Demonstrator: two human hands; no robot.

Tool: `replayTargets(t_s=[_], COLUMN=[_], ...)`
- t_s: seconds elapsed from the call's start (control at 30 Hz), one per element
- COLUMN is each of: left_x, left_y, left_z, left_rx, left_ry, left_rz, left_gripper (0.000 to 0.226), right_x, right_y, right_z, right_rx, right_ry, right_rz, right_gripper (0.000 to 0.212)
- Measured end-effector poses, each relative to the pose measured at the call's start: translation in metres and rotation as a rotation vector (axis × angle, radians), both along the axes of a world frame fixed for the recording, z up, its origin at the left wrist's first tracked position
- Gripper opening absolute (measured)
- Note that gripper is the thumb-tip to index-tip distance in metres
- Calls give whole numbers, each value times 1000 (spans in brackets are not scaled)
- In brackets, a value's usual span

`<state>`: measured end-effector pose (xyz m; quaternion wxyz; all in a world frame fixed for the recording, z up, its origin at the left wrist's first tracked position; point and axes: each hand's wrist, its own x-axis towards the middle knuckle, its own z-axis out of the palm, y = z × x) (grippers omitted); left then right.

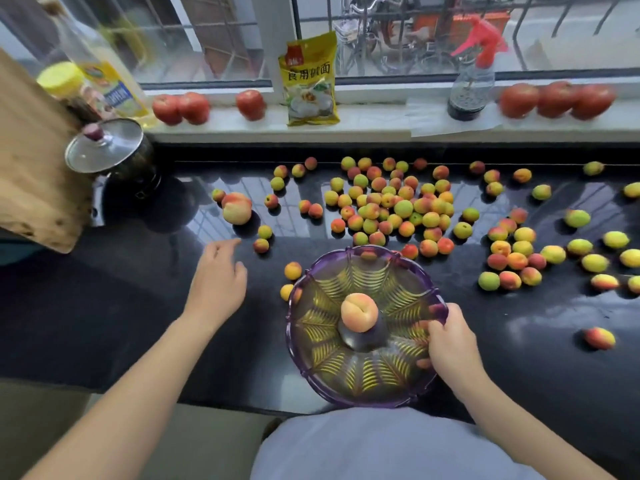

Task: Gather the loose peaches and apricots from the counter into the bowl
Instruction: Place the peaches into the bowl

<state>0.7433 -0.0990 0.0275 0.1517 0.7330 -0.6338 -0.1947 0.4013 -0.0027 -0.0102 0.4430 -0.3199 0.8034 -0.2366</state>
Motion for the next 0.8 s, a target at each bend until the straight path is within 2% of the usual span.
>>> replayTargets(t_s=[0.17,0.3,0.37,0.4,0.43,0.5,0.57,0.67,0.8], left_x=[3,2,8,9,7,3,0,6,6], left_y=[-69,-129,-150,-156,-157,-159,-160,-159,-149], left_z=[-16,-21,-27,-30,-31,-30,-32,-37,-44], left_rx=[100,154,203,232,242,200,174,204,110], left_ry=[-128,-233,-293,-291,-279,-276,-281,-280,-186], left_rz=[-34,-24,-19,-4,21,60,109,150,203], left_gripper=[63,56,65,63,52,38,41,58,50], right_x=[3,0,0,0,0,0,-1,-1,0], right_y=[-8,-15,-16,-16,-16,-16,-15,-15,-15], right_z=[-2,-2,-2,-2,-2,-3,-3,-3,-1], right_rx=[-13,-12,-15,-17,-16,-16,-12,-12,-19], right_ry=[40,45,43,46,48,45,38,28,36], right_rz=[-1,22,23,22,21,18,24,25,31], right_gripper=[12,16,20,21,22,21,21,20,19])
